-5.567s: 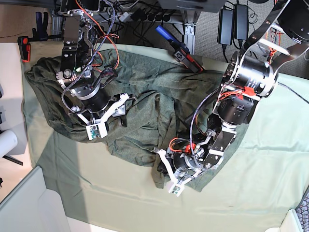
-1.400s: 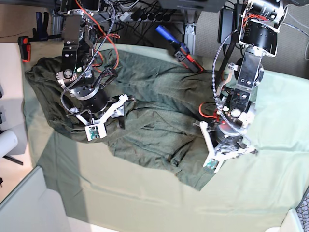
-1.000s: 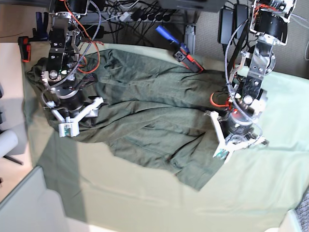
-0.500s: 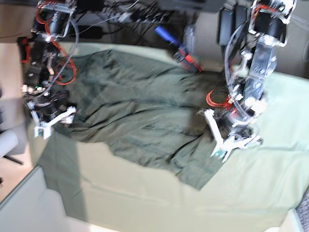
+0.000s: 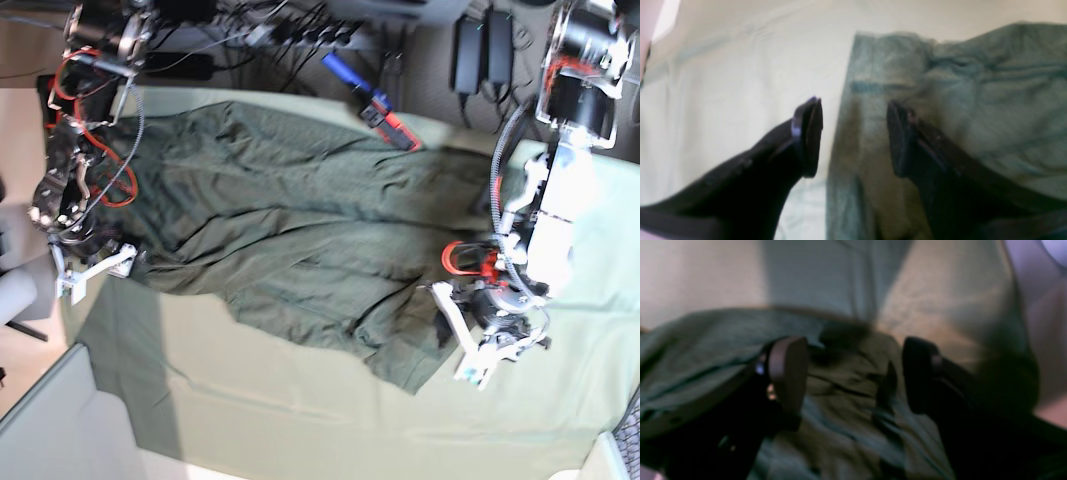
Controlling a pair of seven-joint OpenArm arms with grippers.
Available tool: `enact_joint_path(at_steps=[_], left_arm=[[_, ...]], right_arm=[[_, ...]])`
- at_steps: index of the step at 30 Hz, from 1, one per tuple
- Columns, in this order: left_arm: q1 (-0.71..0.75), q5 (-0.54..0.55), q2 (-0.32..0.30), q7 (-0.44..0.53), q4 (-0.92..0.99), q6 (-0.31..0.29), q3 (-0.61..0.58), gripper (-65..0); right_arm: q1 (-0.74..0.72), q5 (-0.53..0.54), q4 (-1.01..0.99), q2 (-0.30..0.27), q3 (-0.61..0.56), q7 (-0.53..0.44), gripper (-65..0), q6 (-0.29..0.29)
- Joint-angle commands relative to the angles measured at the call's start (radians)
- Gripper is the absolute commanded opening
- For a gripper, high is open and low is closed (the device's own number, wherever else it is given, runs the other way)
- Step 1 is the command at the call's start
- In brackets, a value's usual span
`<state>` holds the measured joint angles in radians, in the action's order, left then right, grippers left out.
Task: Fold the T-shirt properly
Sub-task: 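Spread the shirt lengthwise, pulling the right gripper toward the collar end, then grasp the shirt hem edge with the left gripper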
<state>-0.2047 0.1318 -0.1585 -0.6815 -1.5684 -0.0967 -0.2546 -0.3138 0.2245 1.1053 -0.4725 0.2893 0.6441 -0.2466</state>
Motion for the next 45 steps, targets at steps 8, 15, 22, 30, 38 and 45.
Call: enact_joint_path(at_steps=[8,15,22,30,38,45], left_arm=[[-0.289,0.124,0.013,0.197,0.491,-0.098,0.001,-30.6],[-0.461,0.195,0.042,0.267,0.840,-0.253,0.001,-30.6],[-0.474,0.146,0.115,0.328,0.939,-0.271,0.001,-30.6],[-0.497,0.092,0.111,0.341,0.944,-0.198,0.001,-30.6],[-0.531,0.091,0.063,0.327,0.907,-0.157,0.001,-30.6],[-0.491,0.096,0.010,0.348,0.914,-0.150,0.001,-30.5]], right_arm=[[-0.015,0.005,-0.010,-0.029,0.008,-0.002,-21.4,-0.004],[-0.010,0.072,-0.010,-0.029,0.008,0.030,-21.4,-0.005],[-0.010,0.071,-0.010,-0.029,0.008,0.043,-21.4,-0.005],[-0.010,0.072,-0.010,-0.029,0.008,0.046,-21.4,-0.005],[-0.010,0.072,-0.010,-0.028,0.008,0.052,-21.4,-0.005],[-0.010,0.072,-0.010,-0.028,0.008,0.057,-21.4,-0.005]])
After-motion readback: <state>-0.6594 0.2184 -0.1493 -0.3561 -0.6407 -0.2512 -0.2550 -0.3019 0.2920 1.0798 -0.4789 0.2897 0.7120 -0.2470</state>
